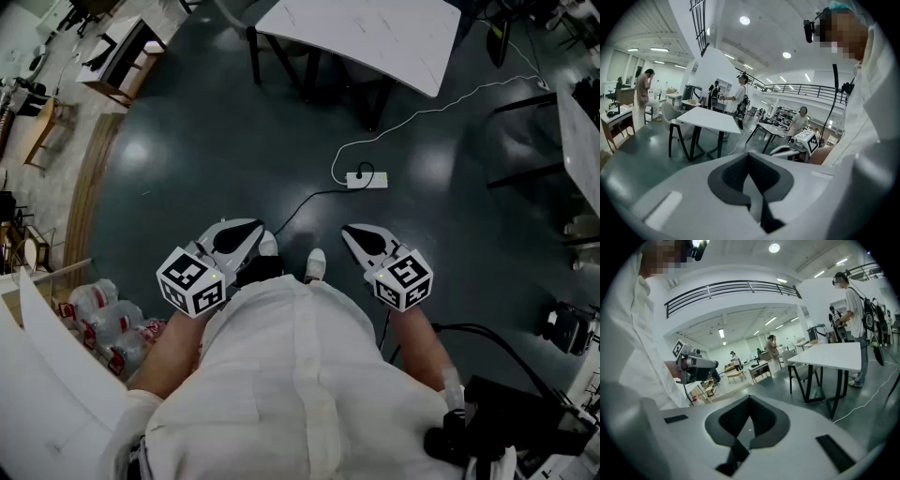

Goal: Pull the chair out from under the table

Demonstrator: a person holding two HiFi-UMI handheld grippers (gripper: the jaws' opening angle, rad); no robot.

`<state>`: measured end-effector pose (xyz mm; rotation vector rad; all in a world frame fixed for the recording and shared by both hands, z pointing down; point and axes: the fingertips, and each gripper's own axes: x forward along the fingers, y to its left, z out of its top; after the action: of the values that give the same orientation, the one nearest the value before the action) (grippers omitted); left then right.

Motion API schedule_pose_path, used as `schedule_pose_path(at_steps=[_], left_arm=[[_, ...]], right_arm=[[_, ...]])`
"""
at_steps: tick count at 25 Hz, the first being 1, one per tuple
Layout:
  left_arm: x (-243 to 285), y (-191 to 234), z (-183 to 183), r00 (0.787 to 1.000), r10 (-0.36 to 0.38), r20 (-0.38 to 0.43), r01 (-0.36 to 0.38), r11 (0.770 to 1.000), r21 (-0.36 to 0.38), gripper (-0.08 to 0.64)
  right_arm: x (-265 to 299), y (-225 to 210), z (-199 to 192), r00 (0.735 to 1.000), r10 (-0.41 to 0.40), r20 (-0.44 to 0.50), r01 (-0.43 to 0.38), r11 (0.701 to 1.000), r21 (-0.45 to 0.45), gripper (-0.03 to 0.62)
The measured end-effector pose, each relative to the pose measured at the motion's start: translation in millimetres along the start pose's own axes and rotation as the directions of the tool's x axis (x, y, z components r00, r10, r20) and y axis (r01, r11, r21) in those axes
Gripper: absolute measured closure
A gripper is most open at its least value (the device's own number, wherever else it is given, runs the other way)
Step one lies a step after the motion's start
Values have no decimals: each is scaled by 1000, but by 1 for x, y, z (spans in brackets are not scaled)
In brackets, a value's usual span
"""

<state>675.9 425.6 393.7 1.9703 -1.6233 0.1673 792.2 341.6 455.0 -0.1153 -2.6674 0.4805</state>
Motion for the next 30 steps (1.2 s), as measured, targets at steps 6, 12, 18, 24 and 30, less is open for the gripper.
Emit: schedule_pose_path(at_steps=[6, 12, 18, 24, 30], left_arm=[[9, 28, 8, 1000, 16, 22, -16, 1000, 16, 552], [-7, 85, 16, 997, 18, 79, -17, 1000, -23, 552], [-28, 179, 33, 994, -29, 104, 34, 998, -49, 552], [-60, 284, 67, 990, -85, 111, 89, 995, -33, 551], [-86, 372, 84, 990, -97, 103, 100, 995, -30, 551]], right_arm=[[27, -20, 14, 1000, 6, -6, -7, 999, -32, 588], [83, -24, 37, 999, 2, -33, -5, 997, -78, 588], [163, -27, 90, 998, -61, -21, 60, 995, -83, 586], [269, -28, 145, 993, -111, -29, 107, 989, -99, 586], [357, -17, 192, 993, -114, -10, 112, 989, -96, 584]])
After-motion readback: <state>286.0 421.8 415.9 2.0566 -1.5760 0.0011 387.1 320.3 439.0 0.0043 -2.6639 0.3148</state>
